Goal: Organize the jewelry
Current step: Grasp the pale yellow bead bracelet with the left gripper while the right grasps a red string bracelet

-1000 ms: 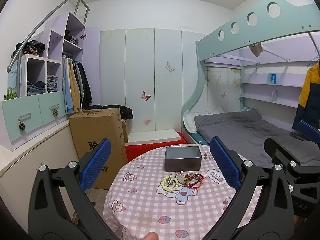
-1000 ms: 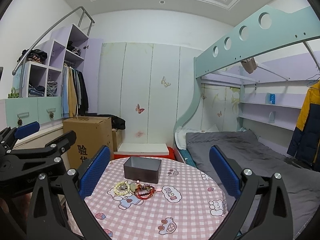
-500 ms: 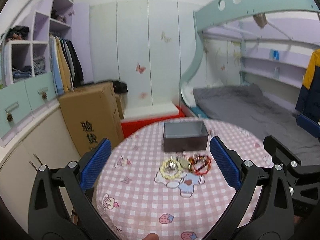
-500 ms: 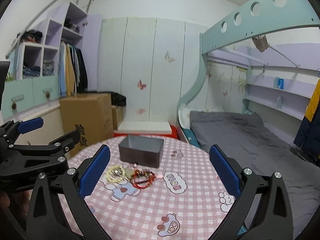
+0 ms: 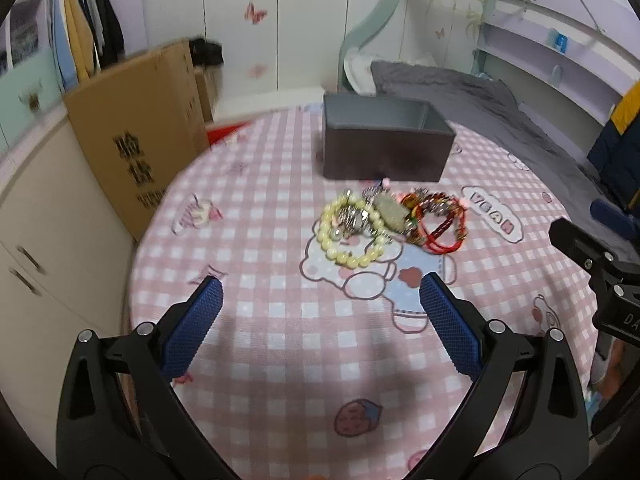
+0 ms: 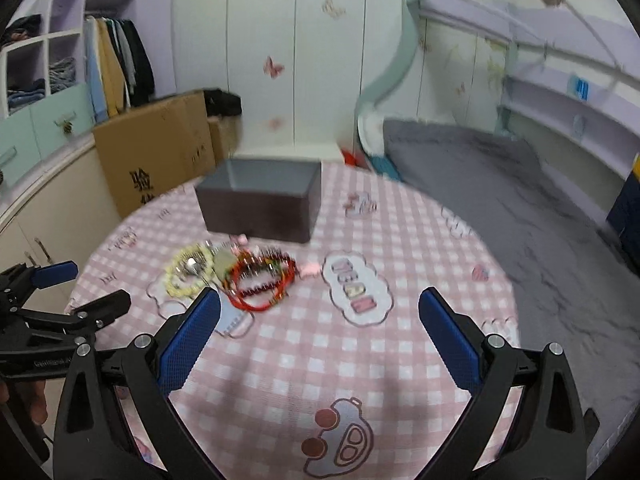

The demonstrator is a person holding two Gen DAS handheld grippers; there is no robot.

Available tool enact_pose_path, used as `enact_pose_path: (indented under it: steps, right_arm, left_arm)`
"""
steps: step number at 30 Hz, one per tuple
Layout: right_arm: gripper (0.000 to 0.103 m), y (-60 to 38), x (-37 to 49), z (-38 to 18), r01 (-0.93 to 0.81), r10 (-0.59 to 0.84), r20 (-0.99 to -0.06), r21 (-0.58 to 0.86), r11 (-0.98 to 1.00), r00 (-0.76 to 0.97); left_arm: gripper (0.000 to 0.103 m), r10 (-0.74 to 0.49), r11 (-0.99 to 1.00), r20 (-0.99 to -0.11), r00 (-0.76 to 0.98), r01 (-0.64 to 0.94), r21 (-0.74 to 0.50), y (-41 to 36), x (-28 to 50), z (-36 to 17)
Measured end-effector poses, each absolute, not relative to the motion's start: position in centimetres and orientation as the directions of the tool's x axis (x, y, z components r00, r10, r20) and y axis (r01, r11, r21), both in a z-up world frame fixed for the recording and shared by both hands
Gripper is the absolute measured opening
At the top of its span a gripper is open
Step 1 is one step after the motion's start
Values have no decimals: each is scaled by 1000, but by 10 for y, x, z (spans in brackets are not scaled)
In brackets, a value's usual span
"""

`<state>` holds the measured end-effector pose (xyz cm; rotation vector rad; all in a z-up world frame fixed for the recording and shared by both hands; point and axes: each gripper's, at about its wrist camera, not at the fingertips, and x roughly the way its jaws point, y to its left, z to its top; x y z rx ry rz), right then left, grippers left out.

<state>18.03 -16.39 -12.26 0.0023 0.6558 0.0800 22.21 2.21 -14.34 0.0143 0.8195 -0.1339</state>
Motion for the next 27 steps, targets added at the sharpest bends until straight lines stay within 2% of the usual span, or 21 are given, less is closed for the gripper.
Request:
enact_pose_path:
  steps: [5, 8, 10, 15, 20, 22, 27]
  right_arm:
    - [95, -168, 194, -137, -78, 88, -653, 44, 996, 752]
    - [95, -167, 203, -142, -88, 100, -665, 53, 995, 740]
    - [95, -165, 208, -143, -91, 102, -670, 51, 995, 736]
    - [95, -166, 218, -148, -95, 108, -678, 56, 994, 727]
    - [95, -164, 224, -150, -107, 115, -683, 55, 993, 722]
    - [95, -161, 224, -150, -114, 120, -684, 54, 992, 719]
    - [92, -158, 225, -148, -141, 154, -681, 75, 987, 716]
  left_arm:
    - [97, -153, 988, -743, 652, 104, -112, 34, 249, -151]
    - [88, -150, 989, -766, 625, 97, -115, 35, 269, -161]
    - [75, -145, 989, -792, 593, 100, -106, 34, 281, -172]
    - [63, -143, 989, -802, 579, 118, -91, 33, 292, -181]
    - [41, -111, 989, -789, 604, 149, -25, 30, 298, -182]
    - [13, -144, 985, -784, 604, 165, -54, 35, 298, -180]
    - [9, -312, 950, -745, 590, 181, -254, 58, 291, -174]
